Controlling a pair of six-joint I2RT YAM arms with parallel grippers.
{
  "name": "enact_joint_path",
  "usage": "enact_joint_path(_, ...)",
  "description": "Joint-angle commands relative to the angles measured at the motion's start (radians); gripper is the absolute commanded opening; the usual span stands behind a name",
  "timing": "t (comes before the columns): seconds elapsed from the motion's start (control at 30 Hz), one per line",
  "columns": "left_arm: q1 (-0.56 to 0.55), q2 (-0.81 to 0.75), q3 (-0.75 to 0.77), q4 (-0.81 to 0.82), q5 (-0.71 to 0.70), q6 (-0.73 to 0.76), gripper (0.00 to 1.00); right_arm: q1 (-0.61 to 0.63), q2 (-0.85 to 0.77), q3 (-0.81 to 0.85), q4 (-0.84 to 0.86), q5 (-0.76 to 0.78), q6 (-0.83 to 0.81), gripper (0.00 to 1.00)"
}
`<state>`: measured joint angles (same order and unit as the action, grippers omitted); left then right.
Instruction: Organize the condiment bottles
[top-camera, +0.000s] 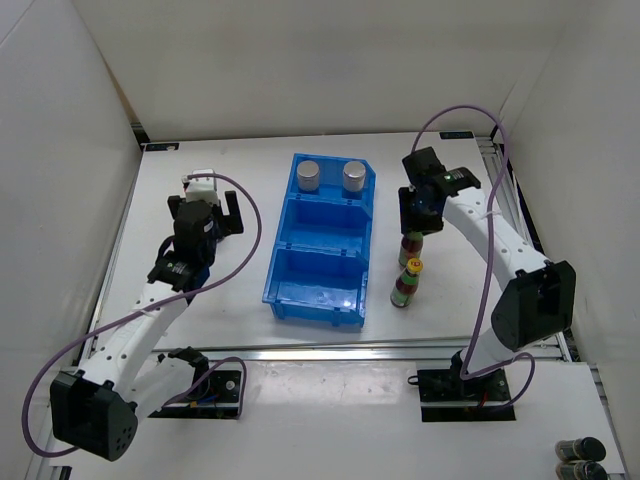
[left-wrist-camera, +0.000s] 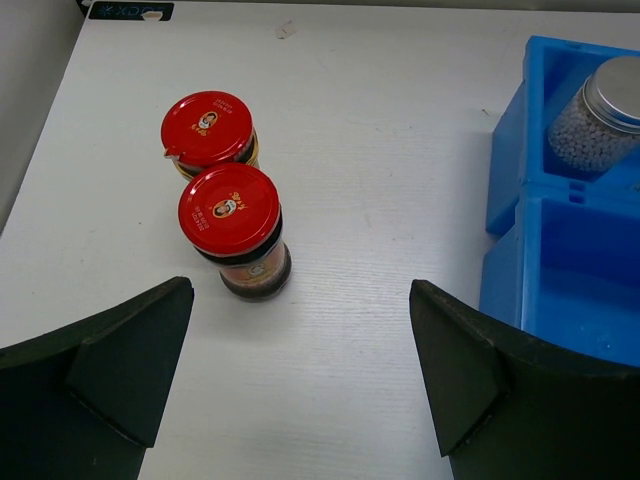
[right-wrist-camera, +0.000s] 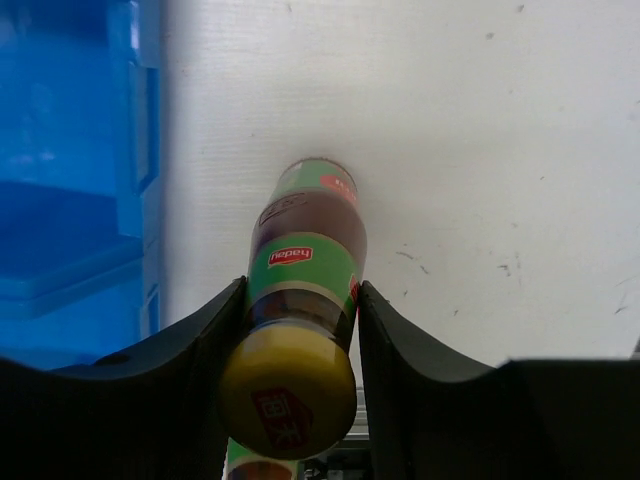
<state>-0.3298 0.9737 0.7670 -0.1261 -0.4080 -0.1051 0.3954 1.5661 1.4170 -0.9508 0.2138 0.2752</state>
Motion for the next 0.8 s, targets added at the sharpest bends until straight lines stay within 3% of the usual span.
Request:
enact_joint_path(0.0,-0.003,-0.013,-0.009,0.023,-0.014,-0.004,1.0,0.039,-0.055,0.147,-0.009,0.075,-0.039,0.0)
enact_joint_path(0.33,-0.003,-0.004,-0.009,0.033,-0.005,-0.004,1.0,0.124,-0.031,0.356,-0.009,0.042,-0.048,0.0)
enact_joint_path(0.77,-0.003,-0.004,-0.018,0.042,-0.005,-0.004,1.0,0.214,0.167,0.507,0.069,-0.007,-0.07,0.0)
